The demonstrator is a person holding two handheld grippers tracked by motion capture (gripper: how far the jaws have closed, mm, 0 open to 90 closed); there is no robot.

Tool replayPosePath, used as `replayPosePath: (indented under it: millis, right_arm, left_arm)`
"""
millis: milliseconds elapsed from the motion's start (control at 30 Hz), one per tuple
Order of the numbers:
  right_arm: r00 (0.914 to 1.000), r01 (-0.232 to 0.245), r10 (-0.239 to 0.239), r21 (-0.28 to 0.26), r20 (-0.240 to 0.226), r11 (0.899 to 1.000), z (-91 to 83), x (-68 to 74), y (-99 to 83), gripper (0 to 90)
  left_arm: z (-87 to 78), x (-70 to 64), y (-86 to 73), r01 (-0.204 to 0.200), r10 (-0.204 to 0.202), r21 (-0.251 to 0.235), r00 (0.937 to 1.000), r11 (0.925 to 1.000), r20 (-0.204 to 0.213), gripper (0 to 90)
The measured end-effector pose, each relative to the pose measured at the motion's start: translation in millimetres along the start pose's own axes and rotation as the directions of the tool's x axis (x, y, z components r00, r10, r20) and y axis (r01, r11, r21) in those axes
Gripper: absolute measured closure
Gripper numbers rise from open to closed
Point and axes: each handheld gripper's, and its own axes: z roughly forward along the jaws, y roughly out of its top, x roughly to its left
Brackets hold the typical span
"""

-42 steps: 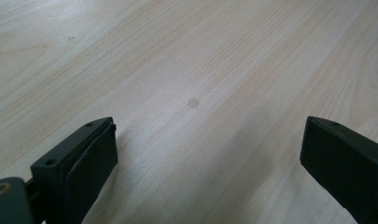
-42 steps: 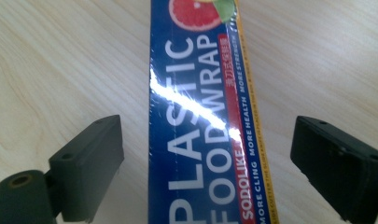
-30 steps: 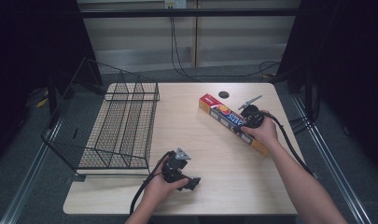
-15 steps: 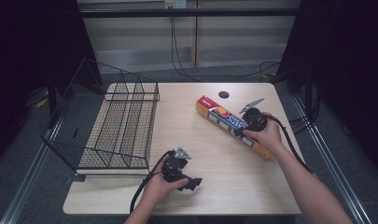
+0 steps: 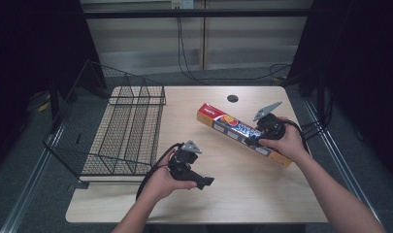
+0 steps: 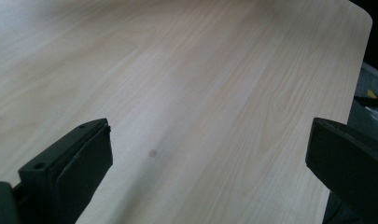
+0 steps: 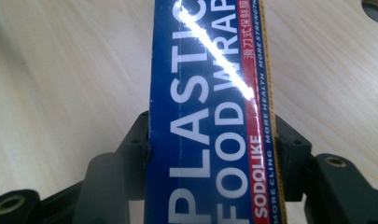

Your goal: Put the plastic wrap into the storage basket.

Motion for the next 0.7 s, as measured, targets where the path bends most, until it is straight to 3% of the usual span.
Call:
replayPosePath:
  millis: [67,133,333,367,500,700]
  right_arm:
    - [0.9995,0.023,-0.023,-0.004,-0.022,1.0,-2.0,4.0,2.0,44.7]
    - [0.9986,0.029,-0.029,-0.004,-0.043,1.0,-4.4,9.5,3.8,44.7]
    - [0.9926,0.095,-0.095,0.0,-0.076,0.995,-7.6,20.1,6.2,44.7]
    - [0.9908,0.11,-0.11,-0.005,-0.079,0.994,-7.8,21.2,6.3,44.7]
    - [0.9871,0.123,-0.122,0.003,-0.103,0.992,-9.7,26.4,6.3,44.7]
    - [0.9803,0.15,-0.146,0.016,-0.133,0.989,-11.9,32.9,6.0,44.7]
  left_arm:
    - [-2.4,0.9,2.7,0.006,-0.006,-0.006,0.9998,1.0,-0.018,0.0]
    - [-9.2,6.7,10.5,0.024,-0.024,-0.017,0.9997,0.9996,0.01,0.0]
    - [-21.4,14.3,29.7,-0.045,0.045,-0.013,0.9989,0.9989,-0.01,0.0]
    - [-22.3,13.8,34.0,-0.04,0.04,-0.023,0.9991,0.9989,-0.018,0.0]
    - [-27.3,18.5,53.2,-0.091,0.092,0.022,0.9952,0.9956,-0.034,0.3]
    - [-28.0,22.2,75.2,-0.124,0.125,0.017,0.9909,0.9921,-0.05,2.7]
